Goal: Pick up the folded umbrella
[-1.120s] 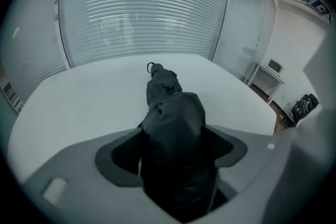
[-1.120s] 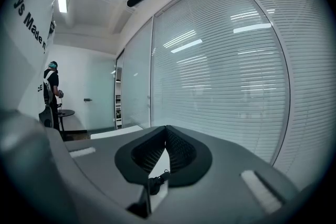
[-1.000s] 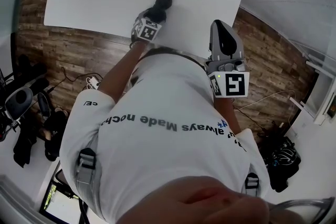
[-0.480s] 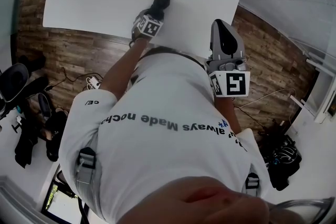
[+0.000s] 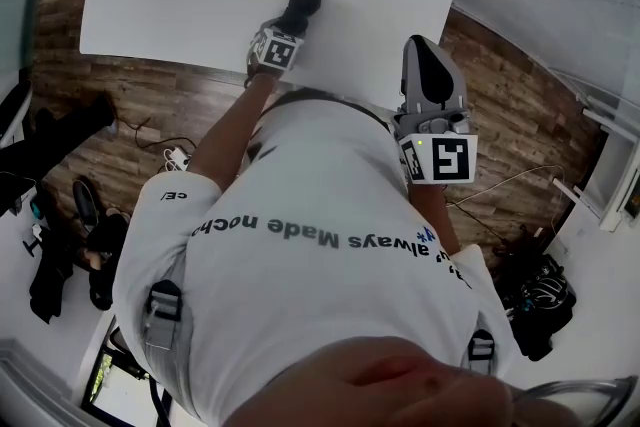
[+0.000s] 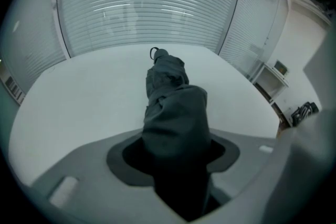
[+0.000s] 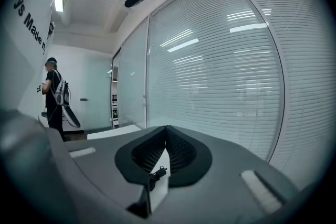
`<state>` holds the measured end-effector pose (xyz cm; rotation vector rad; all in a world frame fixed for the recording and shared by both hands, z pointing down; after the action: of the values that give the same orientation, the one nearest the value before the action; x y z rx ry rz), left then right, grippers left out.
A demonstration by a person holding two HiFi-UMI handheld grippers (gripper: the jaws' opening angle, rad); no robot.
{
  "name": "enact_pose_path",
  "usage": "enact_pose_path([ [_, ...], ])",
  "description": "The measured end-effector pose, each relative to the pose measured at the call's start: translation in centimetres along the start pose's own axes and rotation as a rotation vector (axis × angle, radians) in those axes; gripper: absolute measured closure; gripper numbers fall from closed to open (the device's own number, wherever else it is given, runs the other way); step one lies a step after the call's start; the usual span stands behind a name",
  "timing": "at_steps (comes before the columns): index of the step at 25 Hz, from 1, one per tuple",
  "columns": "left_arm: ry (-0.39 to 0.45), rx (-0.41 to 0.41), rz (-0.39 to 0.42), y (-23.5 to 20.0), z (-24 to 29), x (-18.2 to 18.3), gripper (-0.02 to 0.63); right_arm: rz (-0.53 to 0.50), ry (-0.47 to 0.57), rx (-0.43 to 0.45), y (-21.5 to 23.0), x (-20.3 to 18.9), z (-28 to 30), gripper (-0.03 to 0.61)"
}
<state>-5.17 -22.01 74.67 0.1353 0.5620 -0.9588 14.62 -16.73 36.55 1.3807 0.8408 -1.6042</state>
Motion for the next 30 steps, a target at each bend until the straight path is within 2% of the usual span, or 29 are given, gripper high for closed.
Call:
enact_pose_path([
  [6,0.114,-0.021,-0.006,0.5,-3.3,3.3,0.376,0.001,0.008,-0.001,0.1,0.2,-0.3,0.577],
  [14,0.375,-0.043,-0.023,1.2,-11.5,10.5,0.374,0.000,0.026,0.011,-0.1,1.0,0.6,0.577],
  [21,0.610,-0.083,-0.025,3.5,-19.4,16.1,0.373,-0.004,0.046,0.024,0.5,1.8,0.5,0.577],
  [25,0.712,-0.141,-0.010,4.4,-23.1,17.8,0.370,-0.009,0.056,0.032,0.0,2.0,1.1,0.577],
  [30,0.850,-0.172,0.029,6.0,-27.4,19.2,0.367,-0.012,0.069,0.038,-0.2,2.3,1.3,0.577],
])
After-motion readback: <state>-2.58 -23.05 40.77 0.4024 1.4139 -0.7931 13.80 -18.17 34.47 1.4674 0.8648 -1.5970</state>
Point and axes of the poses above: the fingertips, and each gripper's own axes: z forward along the fingers, y to its right, x out of its top, the point moved 3 cm from there along -z, backward along the fingers, and after that the axes turned 1 degree about y, right-handed, at the moved point
